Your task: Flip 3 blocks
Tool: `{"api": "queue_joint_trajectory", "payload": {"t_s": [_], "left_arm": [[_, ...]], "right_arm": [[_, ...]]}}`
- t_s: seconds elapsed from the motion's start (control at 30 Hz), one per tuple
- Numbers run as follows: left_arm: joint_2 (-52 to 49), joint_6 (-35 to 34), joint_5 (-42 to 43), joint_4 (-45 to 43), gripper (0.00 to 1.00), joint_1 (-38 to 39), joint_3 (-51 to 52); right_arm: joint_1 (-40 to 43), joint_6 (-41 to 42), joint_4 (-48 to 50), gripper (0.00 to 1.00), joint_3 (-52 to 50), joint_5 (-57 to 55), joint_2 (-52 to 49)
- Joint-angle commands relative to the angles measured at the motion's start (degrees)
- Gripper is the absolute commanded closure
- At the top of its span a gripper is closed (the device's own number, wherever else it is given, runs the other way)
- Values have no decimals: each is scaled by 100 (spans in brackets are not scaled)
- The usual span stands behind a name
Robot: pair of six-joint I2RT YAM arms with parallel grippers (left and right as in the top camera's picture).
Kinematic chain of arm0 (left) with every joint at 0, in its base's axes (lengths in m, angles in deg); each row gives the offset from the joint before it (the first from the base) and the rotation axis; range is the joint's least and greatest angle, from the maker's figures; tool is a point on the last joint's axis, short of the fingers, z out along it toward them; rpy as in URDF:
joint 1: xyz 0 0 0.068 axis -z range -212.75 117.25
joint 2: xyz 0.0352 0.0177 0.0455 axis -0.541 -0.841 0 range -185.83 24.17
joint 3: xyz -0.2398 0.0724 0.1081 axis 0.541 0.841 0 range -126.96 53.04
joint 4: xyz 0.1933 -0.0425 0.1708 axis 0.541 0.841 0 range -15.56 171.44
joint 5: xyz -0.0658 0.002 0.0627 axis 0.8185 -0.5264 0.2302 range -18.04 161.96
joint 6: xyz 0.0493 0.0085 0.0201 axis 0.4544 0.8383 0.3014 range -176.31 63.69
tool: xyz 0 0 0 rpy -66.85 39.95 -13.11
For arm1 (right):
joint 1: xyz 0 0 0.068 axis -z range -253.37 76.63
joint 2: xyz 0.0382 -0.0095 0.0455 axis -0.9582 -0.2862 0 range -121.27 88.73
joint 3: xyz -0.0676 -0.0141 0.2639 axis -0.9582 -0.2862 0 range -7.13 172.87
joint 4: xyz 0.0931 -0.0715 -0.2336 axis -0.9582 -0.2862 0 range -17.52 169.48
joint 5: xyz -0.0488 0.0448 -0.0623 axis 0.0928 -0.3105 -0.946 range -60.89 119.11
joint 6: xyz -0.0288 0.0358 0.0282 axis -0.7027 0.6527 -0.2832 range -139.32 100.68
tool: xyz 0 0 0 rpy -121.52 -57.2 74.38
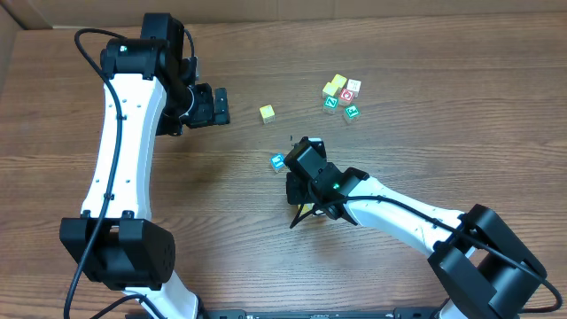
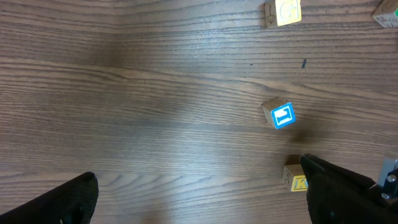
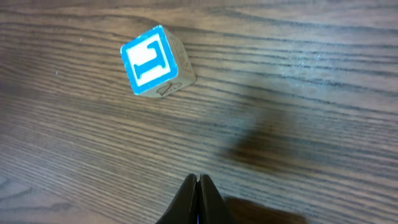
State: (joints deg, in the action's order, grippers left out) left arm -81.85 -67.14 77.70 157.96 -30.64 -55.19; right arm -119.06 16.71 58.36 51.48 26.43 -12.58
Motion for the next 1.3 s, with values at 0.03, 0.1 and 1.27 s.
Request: {"api": "queue_joint_trajectory", "payload": {"t_s": [0.03, 0.1, 1.27], "left_arm": [[-44, -101, -24, 2, 0, -48, 24], [-44, -101, -24, 2, 0, -48, 24], [-44, -101, -24, 2, 0, -48, 24]], "right_arm": [[4, 20, -87, 96, 109, -109, -15], [4, 20, -197, 96, 109, 9, -15], [4, 173, -605, 96, 109, 431, -17]]}}
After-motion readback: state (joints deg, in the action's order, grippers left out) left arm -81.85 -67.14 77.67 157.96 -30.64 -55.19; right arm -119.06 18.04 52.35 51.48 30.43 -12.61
